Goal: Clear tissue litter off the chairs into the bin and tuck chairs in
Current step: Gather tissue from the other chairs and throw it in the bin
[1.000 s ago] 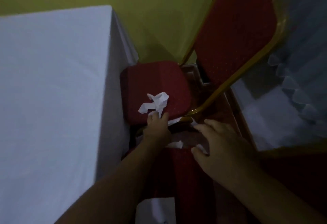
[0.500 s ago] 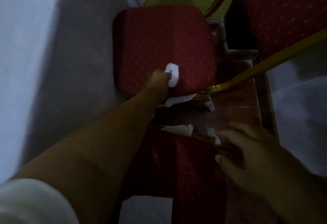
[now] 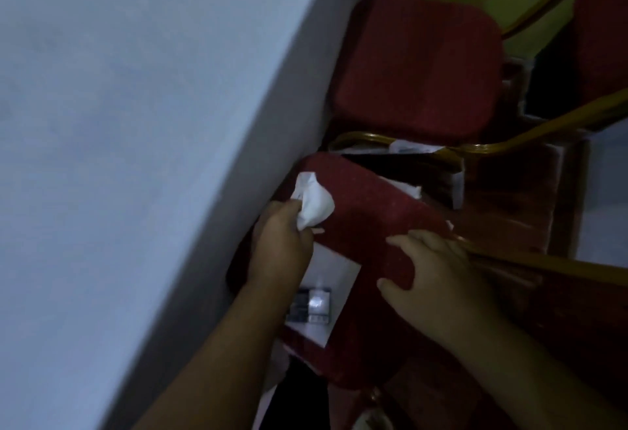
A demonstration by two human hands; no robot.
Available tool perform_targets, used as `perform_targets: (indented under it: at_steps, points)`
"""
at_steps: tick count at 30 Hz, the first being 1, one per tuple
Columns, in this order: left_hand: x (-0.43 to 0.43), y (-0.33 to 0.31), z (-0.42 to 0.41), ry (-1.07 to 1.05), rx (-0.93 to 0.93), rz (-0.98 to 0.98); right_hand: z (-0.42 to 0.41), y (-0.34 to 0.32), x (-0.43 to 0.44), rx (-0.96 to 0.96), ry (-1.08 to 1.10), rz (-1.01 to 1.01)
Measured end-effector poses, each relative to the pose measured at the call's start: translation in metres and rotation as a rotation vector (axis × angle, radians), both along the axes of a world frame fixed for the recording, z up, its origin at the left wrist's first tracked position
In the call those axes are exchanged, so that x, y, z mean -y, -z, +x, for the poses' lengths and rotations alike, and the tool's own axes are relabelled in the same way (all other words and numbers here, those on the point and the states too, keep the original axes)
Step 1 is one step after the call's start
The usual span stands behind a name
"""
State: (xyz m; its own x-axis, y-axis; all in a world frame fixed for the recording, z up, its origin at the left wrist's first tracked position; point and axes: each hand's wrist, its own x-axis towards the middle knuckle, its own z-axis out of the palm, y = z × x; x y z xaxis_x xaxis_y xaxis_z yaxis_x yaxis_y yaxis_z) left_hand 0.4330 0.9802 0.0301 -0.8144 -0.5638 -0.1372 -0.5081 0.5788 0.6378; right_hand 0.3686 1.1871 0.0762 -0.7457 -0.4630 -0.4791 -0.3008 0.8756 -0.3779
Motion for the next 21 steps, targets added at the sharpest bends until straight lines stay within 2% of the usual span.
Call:
perform_targets:
  at_steps: [6,9,12,14,17,21]
  points:
    - [-0.014,0.042,0.141,-0.148,0.088,0.027,0.069,0.078,0.048,0.078,-0.166,0.001]
    - [-0.026,0.070,0.178,-0.203,0.173,0.021,0.078,0.121,0.079,0.081,-0.295,0.128]
    - [-0.037,0.085,0.197,-0.168,0.150,-0.008,0.090,0.155,0.094,0.087,-0.424,0.295]
    - [-0.042,0.090,0.208,-0.188,0.141,-0.015,0.105,0.167,0.092,-0.019,-0.398,0.228]
    - [-0.051,0.090,0.224,-0.189,0.059,0.073,0.129,0.174,0.080,-0.236,-0.383,-0.071]
    - [-0.058,0.088,0.240,-0.168,0.078,0.153,0.147,0.166,0.067,-0.164,-0.451,-0.035]
